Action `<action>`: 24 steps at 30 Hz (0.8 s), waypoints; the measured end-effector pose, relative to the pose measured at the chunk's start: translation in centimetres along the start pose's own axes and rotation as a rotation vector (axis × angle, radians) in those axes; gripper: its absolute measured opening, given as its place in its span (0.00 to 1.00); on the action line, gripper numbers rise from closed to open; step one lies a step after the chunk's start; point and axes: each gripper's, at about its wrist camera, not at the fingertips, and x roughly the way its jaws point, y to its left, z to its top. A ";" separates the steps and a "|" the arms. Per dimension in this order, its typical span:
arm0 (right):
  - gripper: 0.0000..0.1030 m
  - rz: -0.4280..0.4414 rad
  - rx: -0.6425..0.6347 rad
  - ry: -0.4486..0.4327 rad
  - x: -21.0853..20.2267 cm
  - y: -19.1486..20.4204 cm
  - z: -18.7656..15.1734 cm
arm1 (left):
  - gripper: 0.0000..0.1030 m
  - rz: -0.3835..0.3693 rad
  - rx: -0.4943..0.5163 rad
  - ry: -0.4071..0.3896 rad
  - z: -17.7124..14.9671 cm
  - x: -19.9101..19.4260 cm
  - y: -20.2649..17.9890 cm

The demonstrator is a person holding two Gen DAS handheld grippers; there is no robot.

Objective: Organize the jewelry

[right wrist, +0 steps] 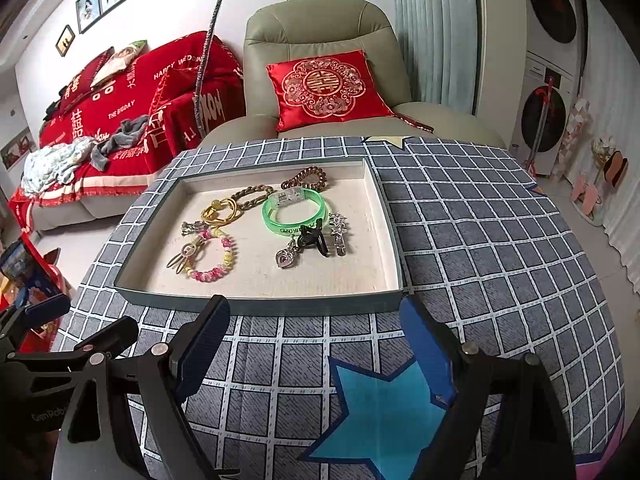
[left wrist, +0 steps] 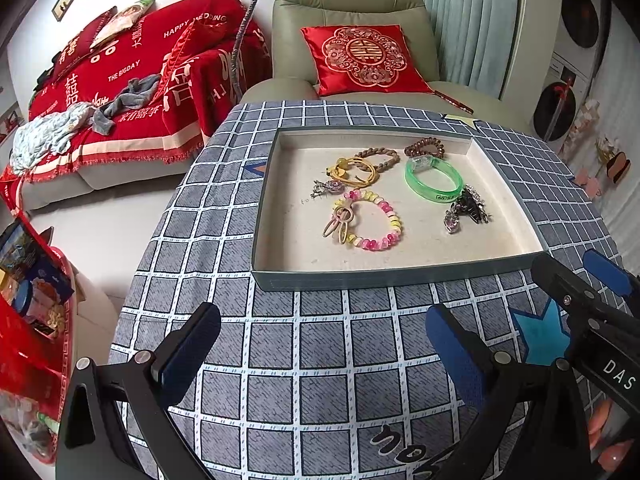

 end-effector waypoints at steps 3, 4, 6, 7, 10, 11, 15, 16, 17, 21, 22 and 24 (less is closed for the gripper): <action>0.86 -0.001 0.000 0.001 0.0 0.0 -0.1 | 1.00 -0.005 0.001 0.000 0.0 0.1 0.0; 0.86 -0.001 0.000 0.001 0.0 0.0 -0.1 | 1.00 -0.005 0.001 0.000 0.0 0.1 0.0; 0.86 0.000 0.001 0.001 0.0 0.0 -0.1 | 1.00 -0.003 0.002 0.001 0.0 0.1 -0.1; 0.86 -0.001 0.001 0.001 0.0 0.0 -0.1 | 1.00 -0.004 0.003 0.002 0.0 0.1 0.0; 0.86 -0.001 0.003 0.002 0.0 0.1 -0.2 | 1.00 -0.008 0.003 0.005 0.0 0.2 0.0; 0.86 -0.001 0.003 0.002 0.0 0.1 -0.2 | 1.00 -0.009 0.005 0.006 0.0 0.2 0.0; 0.86 0.000 0.001 0.004 0.1 0.1 -0.2 | 1.00 -0.010 0.002 0.007 0.0 0.3 0.1; 0.86 0.000 0.001 0.005 0.1 0.1 -0.3 | 1.00 -0.011 0.000 0.010 0.0 0.4 0.2; 0.86 -0.001 0.001 0.006 0.1 0.3 -0.3 | 1.00 -0.014 -0.002 0.013 0.0 0.5 0.3; 0.86 -0.001 0.000 0.009 0.1 0.5 -0.4 | 1.00 -0.019 0.002 0.005 -0.1 0.4 0.3; 0.86 -0.002 0.001 0.010 0.1 0.5 -0.4 | 1.00 -0.020 0.005 0.002 -0.1 0.3 0.3; 0.86 -0.003 0.004 0.014 0.2 0.6 -0.4 | 1.00 -0.030 0.007 0.004 -0.1 0.3 0.3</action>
